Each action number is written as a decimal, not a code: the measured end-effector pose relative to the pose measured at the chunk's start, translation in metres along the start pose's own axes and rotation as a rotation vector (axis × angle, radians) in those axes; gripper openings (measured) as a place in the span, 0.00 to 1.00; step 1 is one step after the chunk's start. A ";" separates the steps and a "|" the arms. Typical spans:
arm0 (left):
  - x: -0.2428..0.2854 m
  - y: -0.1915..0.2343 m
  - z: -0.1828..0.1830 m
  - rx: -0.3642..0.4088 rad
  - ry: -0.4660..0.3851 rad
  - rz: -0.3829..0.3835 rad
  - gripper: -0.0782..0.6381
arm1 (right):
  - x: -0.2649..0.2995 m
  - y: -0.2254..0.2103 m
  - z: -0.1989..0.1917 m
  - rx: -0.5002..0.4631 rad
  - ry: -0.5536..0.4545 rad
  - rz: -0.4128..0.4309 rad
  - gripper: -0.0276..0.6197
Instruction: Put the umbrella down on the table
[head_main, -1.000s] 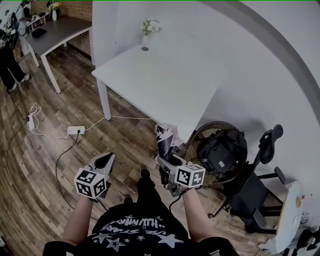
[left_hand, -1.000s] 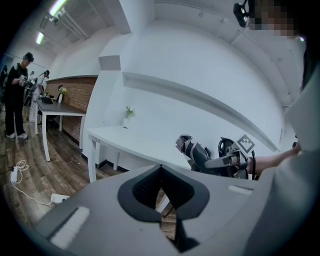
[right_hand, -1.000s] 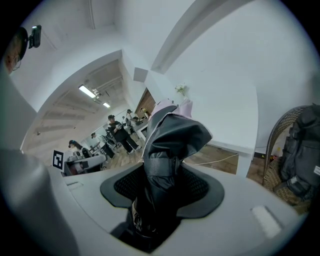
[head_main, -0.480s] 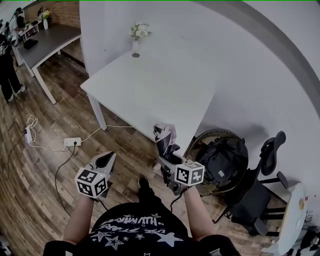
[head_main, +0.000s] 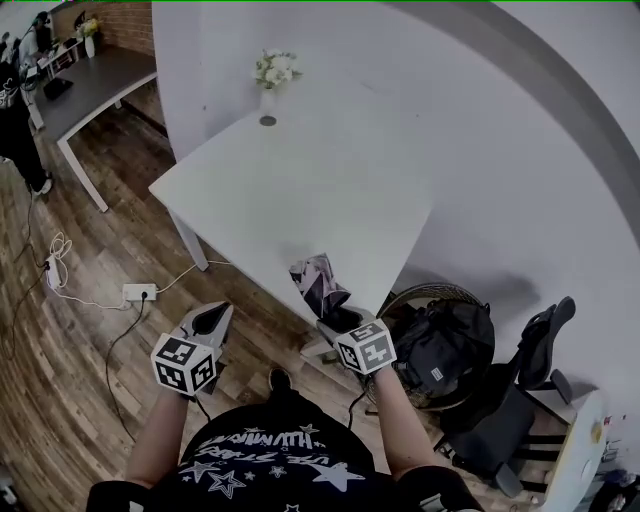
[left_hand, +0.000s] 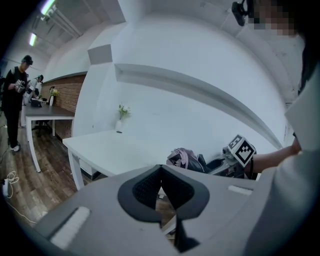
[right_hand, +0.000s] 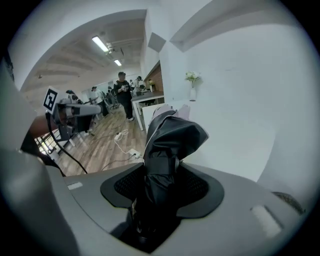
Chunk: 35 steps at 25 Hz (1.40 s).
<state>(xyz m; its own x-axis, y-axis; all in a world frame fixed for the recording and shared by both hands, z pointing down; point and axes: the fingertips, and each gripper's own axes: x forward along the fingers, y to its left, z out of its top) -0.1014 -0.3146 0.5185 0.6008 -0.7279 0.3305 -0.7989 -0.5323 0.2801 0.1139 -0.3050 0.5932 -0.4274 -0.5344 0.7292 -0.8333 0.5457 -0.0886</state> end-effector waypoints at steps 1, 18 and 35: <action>0.004 0.000 0.002 -0.001 0.000 0.004 0.11 | 0.003 -0.004 0.000 -0.030 0.018 0.000 0.41; 0.055 0.002 0.004 -0.012 0.015 0.053 0.11 | 0.036 -0.034 -0.018 -0.296 0.150 0.100 0.41; 0.074 -0.015 -0.008 -0.010 0.046 0.068 0.11 | 0.047 -0.034 -0.036 -0.352 0.140 0.126 0.42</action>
<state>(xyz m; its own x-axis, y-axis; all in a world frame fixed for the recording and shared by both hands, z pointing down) -0.0445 -0.3567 0.5457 0.5462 -0.7416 0.3895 -0.8376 -0.4780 0.2644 0.1347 -0.3255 0.6544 -0.4469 -0.3692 0.8149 -0.5958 0.8023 0.0367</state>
